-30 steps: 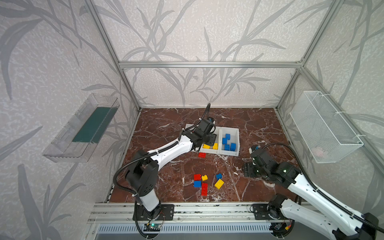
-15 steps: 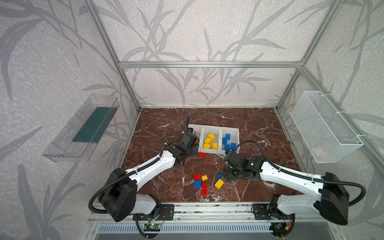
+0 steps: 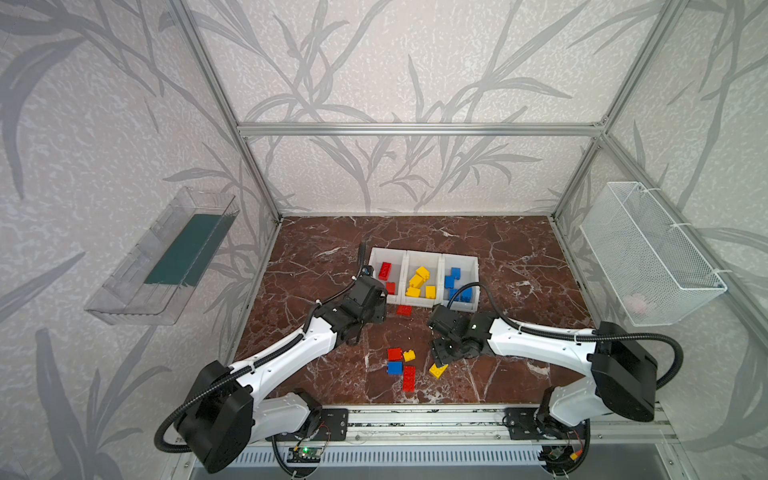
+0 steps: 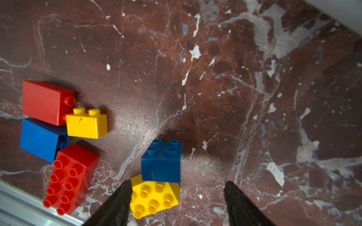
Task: Sort the legos into containers by color
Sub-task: 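Lower the right gripper onto a blue brick in the pile and grasp it, then carry the blue brick into the far compartment and open the right gripper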
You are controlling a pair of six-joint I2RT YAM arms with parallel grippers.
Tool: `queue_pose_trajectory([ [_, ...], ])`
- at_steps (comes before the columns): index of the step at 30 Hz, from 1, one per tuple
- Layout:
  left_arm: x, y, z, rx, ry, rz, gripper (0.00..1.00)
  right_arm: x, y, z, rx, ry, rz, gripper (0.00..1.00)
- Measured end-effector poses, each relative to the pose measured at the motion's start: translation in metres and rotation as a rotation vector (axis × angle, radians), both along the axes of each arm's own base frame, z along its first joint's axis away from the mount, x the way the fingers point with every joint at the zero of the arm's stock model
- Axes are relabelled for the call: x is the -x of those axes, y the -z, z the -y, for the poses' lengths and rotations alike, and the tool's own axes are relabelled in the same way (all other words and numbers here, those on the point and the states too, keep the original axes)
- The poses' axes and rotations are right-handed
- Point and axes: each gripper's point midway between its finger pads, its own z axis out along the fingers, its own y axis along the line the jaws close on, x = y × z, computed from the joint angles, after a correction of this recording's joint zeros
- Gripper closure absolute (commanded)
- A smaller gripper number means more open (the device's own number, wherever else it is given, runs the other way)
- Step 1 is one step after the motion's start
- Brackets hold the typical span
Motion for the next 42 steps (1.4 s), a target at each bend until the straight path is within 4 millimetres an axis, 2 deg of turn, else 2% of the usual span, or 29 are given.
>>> queue_pose_trajectory([
  [5, 0.001, -0.002, -0.001, 0.014, -0.01, 0.004, 0.37, 0.007, 0.009, -0.01, 0.007, -0.032, -0.018, 0.35],
  [10, 0.002, -0.003, -0.001, 0.024, -0.015, 0.007, 0.36, 0.006, 0.017, -0.016, 0.018, -0.037, -0.03, 0.52],
  [17, 0.007, 0.001, -0.004, 0.027, -0.021, -0.002, 0.36, 0.003, 0.02, -0.015, 0.033, -0.03, -0.019, 0.65],
  [24, 0.007, 0.001, -0.004, 0.031, -0.024, -0.002, 0.37, 0.0, 0.019, -0.013, 0.043, -0.025, 0.001, 0.69],
  [27, 0.007, 0.001, -0.004, 0.031, -0.024, -0.003, 0.37, -0.005, 0.01, -0.01, 0.062, -0.03, 0.03, 0.69],
  [30, 0.007, 0.001, -0.004, 0.033, -0.024, -0.001, 0.36, -0.02, -0.012, -0.01, 0.06, -0.048, 0.079, 0.69],
  [33, 0.008, -0.002, -0.003, 0.043, -0.019, 0.004, 0.36, -0.053, -0.048, -0.003, 0.018, -0.017, 0.156, 0.68],
  [35, 0.01, -0.003, -0.002, 0.055, -0.012, 0.006, 0.36, -0.082, -0.074, 0.012, -0.009, 0.031, 0.224, 0.68],
  [38, 0.014, -0.001, -0.002, 0.071, -0.005, 0.001, 0.36, -0.114, -0.1, 0.041, -0.031, 0.1, 0.306, 0.68],
  [42, 0.02, 0.005, -0.003, 0.088, -0.004, -0.014, 0.37, -0.145, -0.107, 0.072, -0.025, 0.167, 0.345, 0.68],
])
